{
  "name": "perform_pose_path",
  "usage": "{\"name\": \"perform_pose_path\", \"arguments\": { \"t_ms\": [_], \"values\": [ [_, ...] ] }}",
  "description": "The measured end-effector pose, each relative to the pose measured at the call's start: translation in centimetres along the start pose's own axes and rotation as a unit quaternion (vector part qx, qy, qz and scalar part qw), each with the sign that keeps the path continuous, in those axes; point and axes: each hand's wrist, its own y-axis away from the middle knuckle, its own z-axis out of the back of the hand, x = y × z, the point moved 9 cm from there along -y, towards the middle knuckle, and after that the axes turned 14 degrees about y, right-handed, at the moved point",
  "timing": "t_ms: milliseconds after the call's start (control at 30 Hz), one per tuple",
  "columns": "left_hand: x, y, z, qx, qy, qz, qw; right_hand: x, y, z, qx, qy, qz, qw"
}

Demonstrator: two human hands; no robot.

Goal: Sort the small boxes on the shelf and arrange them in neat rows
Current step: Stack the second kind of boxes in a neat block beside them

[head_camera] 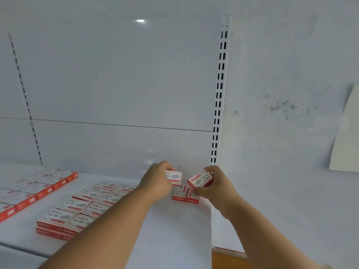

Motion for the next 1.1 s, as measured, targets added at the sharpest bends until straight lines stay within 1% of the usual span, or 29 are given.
{"name": "perform_pose_path", "arguments": {
  "t_ms": [33,100,167,267,333,367,433,533,667,733,800,833,933,1000,1100],
  "values": [
    [0.1,0.1,0.6,-0.016,0.032,0.002,0.999,0.0,-0.1,-0.1,0.001,-0.062,-0.007,0.998],
    [0.3,0.6,1.5,-0.033,0.107,0.017,0.994,0.4,0.0,-0.7,0.019,-0.188,-0.016,0.982],
    [0.6,1.2,2.0,-0.037,0.181,0.040,0.982,1.0,0.0,-1.4,0.053,-0.271,-0.022,0.961],
    [0.9,2.1,3.0,-0.030,0.250,0.064,0.966,2.5,0.3,-2.8,0.120,-0.363,-0.028,0.924],
    [1.1,2.6,4.4,-0.023,0.271,0.073,0.960,3.7,0.7,-3.9,0.151,-0.393,-0.033,0.907],
    [1.2,2.8,5.1,-0.016,0.286,0.076,0.955,4.4,0.9,-4.4,0.162,-0.394,-0.030,0.904],
    [1.2,3.0,6.6,0.001,0.305,0.079,0.949,6.0,1.2,-5.3,0.182,-0.371,-0.018,0.910],
    [1.7,2.8,9.0,0.015,0.290,0.065,0.955,8.4,1.5,-6.6,0.209,-0.324,-0.008,0.922],
    [3.8,1.9,12.5,0.018,0.242,0.048,0.969,11.2,2.3,-8.8,0.261,-0.305,-0.005,0.916],
    [5.0,1.4,14.1,0.015,0.220,0.042,0.974,12.3,2.5,-10.3,0.263,-0.304,-0.010,0.916],
    [6.2,1.0,15.6,0.015,0.190,0.042,0.981,13.0,2.4,-11.9,0.245,-0.288,-0.023,0.925],
    [6.9,0.8,16.3,0.019,0.174,0.043,0.984,13.1,2.2,-12.8,0.229,-0.264,-0.032,0.936],
    [8.9,0.4,17.6,0.042,0.121,0.048,0.991,12.8,1.6,-15.2,0.186,-0.117,-0.054,0.974],
    [10.1,0.0,18.1,0.043,0.085,0.045,0.994,12.7,1.4,-16.7,0.165,-0.031,-0.061,0.984],
    [11.4,-0.7,18.0,0.044,0.044,0.024,0.998,12.4,0.9,-17.6,0.109,0.075,-0.057,0.990]
  ]
}}
